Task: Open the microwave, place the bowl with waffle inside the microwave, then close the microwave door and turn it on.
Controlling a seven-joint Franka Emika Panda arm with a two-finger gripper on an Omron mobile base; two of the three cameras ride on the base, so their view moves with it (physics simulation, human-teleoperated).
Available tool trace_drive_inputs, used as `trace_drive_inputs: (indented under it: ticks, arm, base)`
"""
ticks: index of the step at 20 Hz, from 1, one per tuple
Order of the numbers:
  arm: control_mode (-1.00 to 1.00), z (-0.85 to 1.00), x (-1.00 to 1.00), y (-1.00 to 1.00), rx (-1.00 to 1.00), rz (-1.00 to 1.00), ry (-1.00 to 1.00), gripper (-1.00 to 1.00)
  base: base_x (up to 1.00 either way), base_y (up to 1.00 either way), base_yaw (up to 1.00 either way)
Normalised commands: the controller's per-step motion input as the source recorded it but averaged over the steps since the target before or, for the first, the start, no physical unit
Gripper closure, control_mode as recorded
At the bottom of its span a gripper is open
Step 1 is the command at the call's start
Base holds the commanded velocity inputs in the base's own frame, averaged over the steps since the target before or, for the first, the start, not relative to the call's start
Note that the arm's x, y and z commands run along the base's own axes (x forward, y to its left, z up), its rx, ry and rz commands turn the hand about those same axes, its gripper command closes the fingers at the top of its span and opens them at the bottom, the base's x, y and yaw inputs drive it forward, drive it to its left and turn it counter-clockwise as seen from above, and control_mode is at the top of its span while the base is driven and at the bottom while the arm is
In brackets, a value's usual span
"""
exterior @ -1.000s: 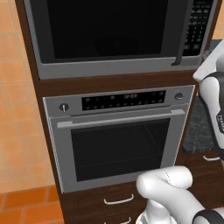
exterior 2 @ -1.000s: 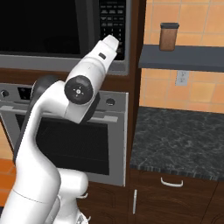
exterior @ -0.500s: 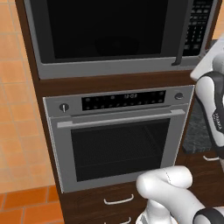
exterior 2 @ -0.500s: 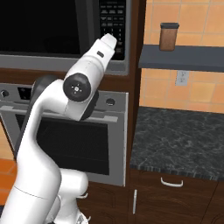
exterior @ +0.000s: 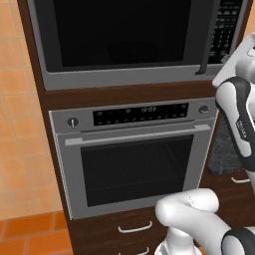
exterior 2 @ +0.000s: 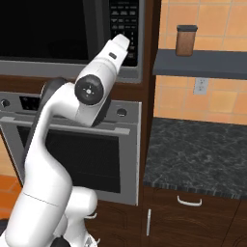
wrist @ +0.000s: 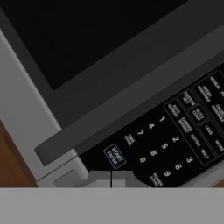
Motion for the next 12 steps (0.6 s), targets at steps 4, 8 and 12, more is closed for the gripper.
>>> trace_drive_inputs:
  ticks: [4,8,12]
  arm:
    - [-1.0,0.0,0.33,-0.01,-0.03,0.0,0.0,1.0]
    - [-1.0,0.0,0.33,0.0,-0.02,0.0,0.0,1.0]
    - [-1.0,0.0,0.29,0.0,-0.02,0.0,0.0,1.0]
  base:
    - [0.0,0.0,0.0]
    - [0.0,0.0,0.0]
    - [0.0,0.0,0.0]
